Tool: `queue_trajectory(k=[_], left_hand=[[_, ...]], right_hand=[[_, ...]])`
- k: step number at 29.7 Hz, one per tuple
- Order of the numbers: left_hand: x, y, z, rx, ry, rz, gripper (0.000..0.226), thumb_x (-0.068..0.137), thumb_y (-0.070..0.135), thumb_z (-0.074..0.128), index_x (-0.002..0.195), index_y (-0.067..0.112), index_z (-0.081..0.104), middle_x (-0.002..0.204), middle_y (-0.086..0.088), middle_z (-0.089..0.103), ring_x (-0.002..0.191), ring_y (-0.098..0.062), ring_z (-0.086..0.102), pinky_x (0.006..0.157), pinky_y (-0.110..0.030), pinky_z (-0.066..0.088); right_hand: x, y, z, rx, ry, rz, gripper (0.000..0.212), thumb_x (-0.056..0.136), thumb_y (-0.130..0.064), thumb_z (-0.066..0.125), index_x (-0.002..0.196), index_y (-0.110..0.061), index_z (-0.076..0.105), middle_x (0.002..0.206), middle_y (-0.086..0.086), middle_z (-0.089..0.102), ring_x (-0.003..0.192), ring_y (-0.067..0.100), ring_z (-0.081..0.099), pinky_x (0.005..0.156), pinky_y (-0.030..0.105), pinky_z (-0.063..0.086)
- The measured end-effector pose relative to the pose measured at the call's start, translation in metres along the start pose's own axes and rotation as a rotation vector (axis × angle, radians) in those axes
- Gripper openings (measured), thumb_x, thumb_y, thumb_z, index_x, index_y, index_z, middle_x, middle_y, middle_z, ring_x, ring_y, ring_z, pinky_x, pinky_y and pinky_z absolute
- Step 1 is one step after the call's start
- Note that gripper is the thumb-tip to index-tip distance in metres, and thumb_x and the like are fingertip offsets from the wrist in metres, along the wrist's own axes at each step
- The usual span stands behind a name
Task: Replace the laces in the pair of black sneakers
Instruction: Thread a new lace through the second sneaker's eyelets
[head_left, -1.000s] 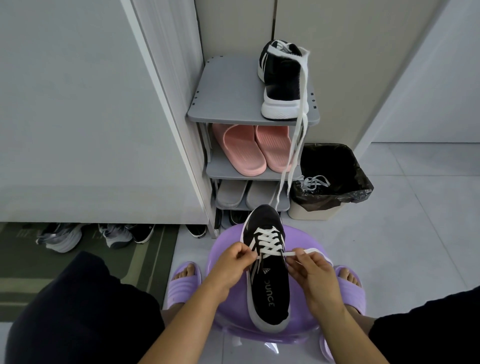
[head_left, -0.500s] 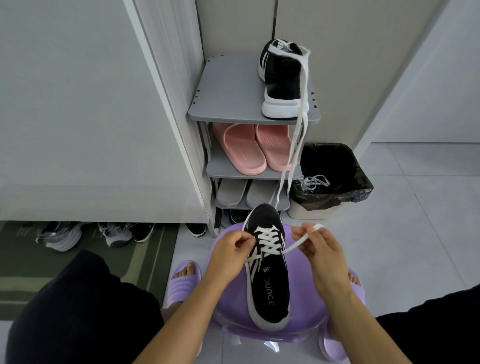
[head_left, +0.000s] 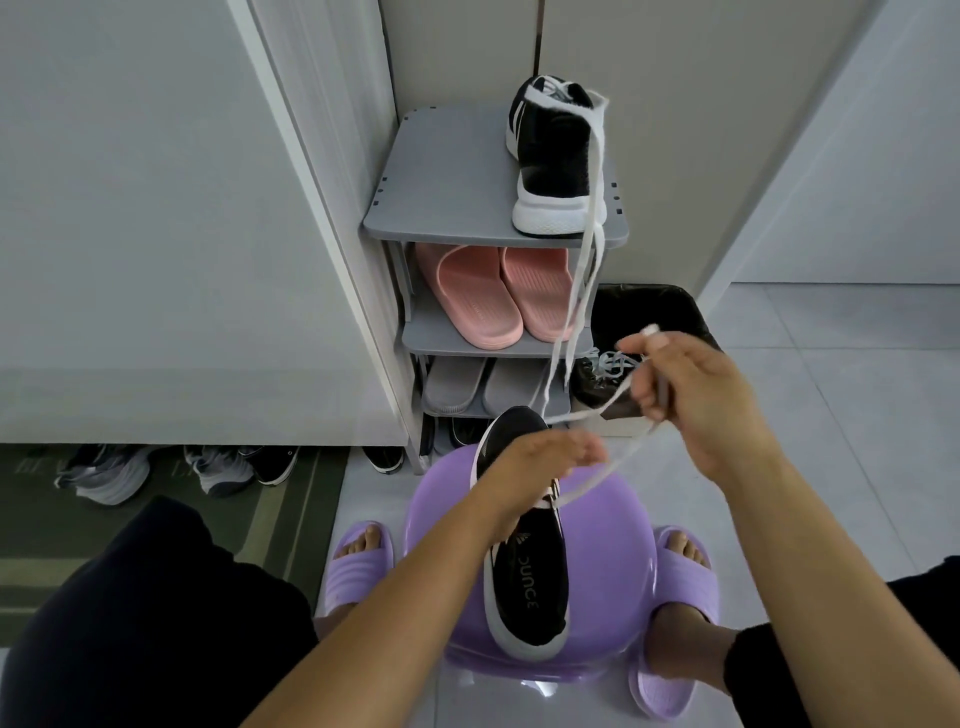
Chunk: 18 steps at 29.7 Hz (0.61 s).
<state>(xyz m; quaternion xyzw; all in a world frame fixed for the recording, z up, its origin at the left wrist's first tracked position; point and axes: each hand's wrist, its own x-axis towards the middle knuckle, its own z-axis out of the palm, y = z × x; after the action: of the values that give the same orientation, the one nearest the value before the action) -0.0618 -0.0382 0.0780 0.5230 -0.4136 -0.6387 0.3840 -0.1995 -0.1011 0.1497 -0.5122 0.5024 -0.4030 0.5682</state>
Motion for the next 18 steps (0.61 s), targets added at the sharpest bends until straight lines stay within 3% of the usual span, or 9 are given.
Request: queue_trajectory(k=[2,4,6,9,11,14,18], left_hand=[[0.005,0.010,-0.002,-0.273,-0.053,-0.030,0.045,0.097,0.046,0.034,0.090,0.015,0.066,0.083,0.001,0.070,0.088,-0.016,0.066,0.091,-0.030,0.046],[0.011,0.020,0.001,-0.456,-0.114,-0.020,0.051,0.093,0.047,0.032,0.082,0.009,0.063,0.062,-0.002,0.064,0.062,-0.018,0.061,0.071,-0.032,0.052],[0.013,0.028,0.001,-0.581,-0.070,0.000,0.034,0.092,0.033,0.042,0.087,0.007,0.063,0.070,-0.003,0.069,0.057,-0.018,0.061,0.060,-0.031,0.054],[0.015,0.037,-0.015,-0.740,0.104,0.053,0.019,0.094,0.013,0.045,0.087,0.009,0.062,0.080,-0.003,0.072,0.077,-0.014,0.069,0.078,-0.030,0.054],[0.011,0.042,-0.034,-0.697,0.188,0.105,0.018,0.094,0.011,0.046,0.087,0.009,0.062,0.078,-0.002,0.072,0.078,-0.013,0.069,0.082,-0.030,0.051],[-0.005,0.040,-0.066,-0.429,0.306,0.133,0.016,0.092,0.010,0.050,0.086,0.011,0.065,0.080,-0.001,0.073,0.082,-0.013,0.067,0.078,-0.025,0.053],[-0.030,0.020,-0.091,0.033,0.459,0.055,0.013,0.087,0.012,0.060,0.086,0.019,0.070,0.078,0.004,0.068,0.075,-0.006,0.057,0.063,-0.012,0.046]], right_hand=[[-0.006,0.004,0.010,-0.176,-0.198,0.052,0.027,0.098,-0.013,0.042,0.083,-0.010,0.064,0.047,-0.002,0.055,0.038,0.006,0.044,0.042,0.017,0.035],[-0.017,0.013,0.019,-0.225,-0.314,0.113,0.026,0.097,-0.014,0.044,0.083,-0.006,0.064,0.049,0.000,0.057,0.042,0.007,0.047,0.043,0.017,0.039],[-0.027,0.026,0.024,-0.206,-0.289,0.151,0.026,0.097,-0.013,0.044,0.081,-0.004,0.062,0.052,0.001,0.060,0.045,0.009,0.050,0.045,0.016,0.041],[-0.035,0.055,0.019,-0.153,-0.076,0.231,0.024,0.097,-0.007,0.040,0.084,-0.002,0.061,0.054,0.003,0.063,0.044,0.007,0.053,0.045,0.014,0.043],[-0.031,0.077,0.004,-0.153,0.137,0.245,0.022,0.096,-0.003,0.039,0.091,0.000,0.060,0.060,0.007,0.065,0.047,0.009,0.057,0.049,0.017,0.047],[-0.026,0.104,-0.027,-0.237,0.379,0.226,0.023,0.094,-0.003,0.038,0.100,0.002,0.059,0.068,0.005,0.066,0.056,0.013,0.058,0.061,0.027,0.049],[-0.026,0.127,-0.044,-0.391,0.418,0.259,0.027,0.094,-0.005,0.039,0.110,0.002,0.060,0.081,0.006,0.066,0.072,0.023,0.057,0.076,0.034,0.046]])
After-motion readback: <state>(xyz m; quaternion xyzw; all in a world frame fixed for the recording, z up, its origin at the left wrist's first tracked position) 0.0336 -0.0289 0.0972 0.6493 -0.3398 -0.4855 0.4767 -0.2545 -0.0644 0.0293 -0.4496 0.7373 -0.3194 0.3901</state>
